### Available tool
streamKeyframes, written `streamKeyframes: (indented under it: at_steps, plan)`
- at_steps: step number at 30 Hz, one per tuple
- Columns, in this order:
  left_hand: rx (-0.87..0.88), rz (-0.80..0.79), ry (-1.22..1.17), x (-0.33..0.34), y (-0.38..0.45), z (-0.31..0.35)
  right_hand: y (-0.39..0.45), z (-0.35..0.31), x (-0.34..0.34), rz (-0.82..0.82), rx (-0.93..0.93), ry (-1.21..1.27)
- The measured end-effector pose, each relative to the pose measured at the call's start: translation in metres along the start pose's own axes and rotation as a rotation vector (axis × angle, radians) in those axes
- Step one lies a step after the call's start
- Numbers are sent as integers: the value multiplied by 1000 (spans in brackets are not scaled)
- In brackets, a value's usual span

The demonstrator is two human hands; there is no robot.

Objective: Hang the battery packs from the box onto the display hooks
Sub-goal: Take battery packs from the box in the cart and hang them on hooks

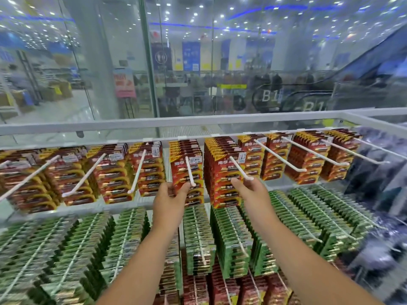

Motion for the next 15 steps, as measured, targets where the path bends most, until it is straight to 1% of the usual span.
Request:
streamKeyframes:
  at_steps: [3, 6, 9, 15]
  plan:
    - [-4, -19, 32, -4, 2, -7, -4, -1, -1, -3, 4, -16]
    - [-23, -25, -15, -11, -9, -23, -14, 5, -7, 30, -4, -29]
    - [-42, -50, -12, -13, -26, -42, -27, 22, -16, 56, 19, -44]
    - [-42, -337, -28, 18, -65, -55, -62, 60, -42, 118, 102, -84]
Point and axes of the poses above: each hand's wrist, its own y-axis towards the middle knuckle, its own x-axis out of the palm, z = x × y, the point moved 2 cm from there along y, towards the middle knuckle, and after that the axes turned 4 degrees about -y, right-handed, at the moved point
